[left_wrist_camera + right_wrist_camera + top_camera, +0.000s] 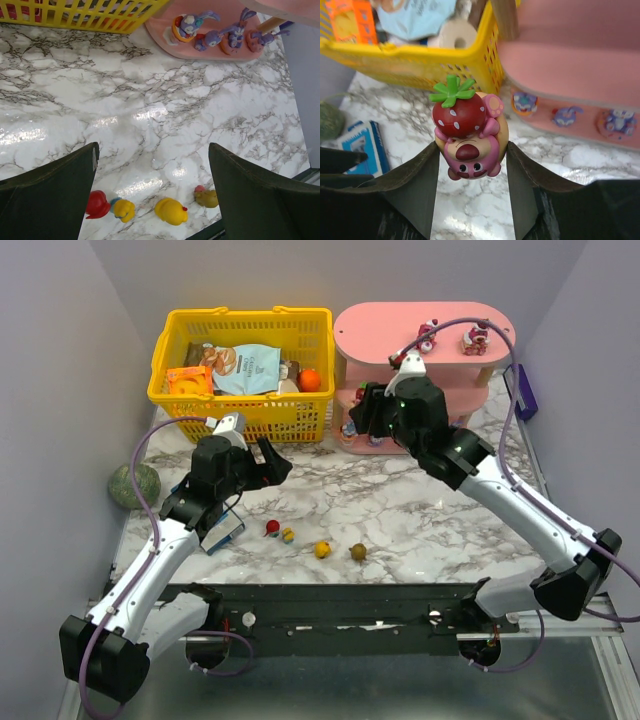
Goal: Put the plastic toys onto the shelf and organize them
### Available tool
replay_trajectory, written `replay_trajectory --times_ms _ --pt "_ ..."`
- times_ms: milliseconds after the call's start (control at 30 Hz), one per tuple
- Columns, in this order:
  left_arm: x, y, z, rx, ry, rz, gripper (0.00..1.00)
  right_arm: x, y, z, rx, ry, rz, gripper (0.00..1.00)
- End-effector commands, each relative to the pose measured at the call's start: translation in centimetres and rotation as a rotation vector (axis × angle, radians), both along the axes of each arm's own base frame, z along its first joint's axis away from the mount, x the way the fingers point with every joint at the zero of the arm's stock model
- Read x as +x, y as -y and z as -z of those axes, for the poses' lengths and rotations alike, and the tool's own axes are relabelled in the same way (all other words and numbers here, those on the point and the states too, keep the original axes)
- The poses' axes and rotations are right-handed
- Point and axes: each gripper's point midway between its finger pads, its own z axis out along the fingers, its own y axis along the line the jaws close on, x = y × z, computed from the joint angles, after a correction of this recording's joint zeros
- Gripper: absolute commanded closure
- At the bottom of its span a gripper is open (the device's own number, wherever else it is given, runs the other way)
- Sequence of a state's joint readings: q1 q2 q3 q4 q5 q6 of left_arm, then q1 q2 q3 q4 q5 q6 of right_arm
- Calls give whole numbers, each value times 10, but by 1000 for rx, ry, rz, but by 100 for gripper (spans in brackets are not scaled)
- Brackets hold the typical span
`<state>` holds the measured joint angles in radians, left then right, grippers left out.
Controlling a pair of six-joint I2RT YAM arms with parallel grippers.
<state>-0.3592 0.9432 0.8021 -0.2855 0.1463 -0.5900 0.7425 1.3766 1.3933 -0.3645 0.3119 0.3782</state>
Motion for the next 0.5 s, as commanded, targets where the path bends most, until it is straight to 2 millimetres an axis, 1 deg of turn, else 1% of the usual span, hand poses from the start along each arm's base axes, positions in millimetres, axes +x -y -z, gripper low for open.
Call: replay_trajectory --times_ms 0,33,67,100,133,167,200,267,300,333,400,467 --pt "2 -1 -11 -5 33 5 1 5 18 -64 -23 105 62 95" --pt "1 -1 -10 -5 33 6 1 9 20 -76 -28 124 78 94" --pt "2 -1 -10 -5 33 5 1 11 24 -76 -67 111 83 94" --pt "1 -1 -9 -6 27 5 1 24 18 -94 -61 125 97 94" --pt "1 0 -10 -8 30 8 1 32 21 -97 -75 118 117 94" --pt "1 -1 -9 -8 28 4 1 37 22 -90 -108 86 127 94" --pt "1 0 -9 -11 23 4 1 44 17 -104 -94 105 130 94" --pt "0 -1 -8 -12 21 3 1 54 18 -106 -106 100 144 94" --pt "0 -1 -7 -11 17 1 1 58 18 -108 -102 99 148 94" --pt "0 -1 -7 -15 19 0 1 66 17 -114 -92 106 159 94" --pt "0 -1 -8 -17 19 -1 1 72 18 -110 -96 86 177 94" --pt "0 -1 -9 -17 22 -2 1 80 20 -113 -87 91 195 94"
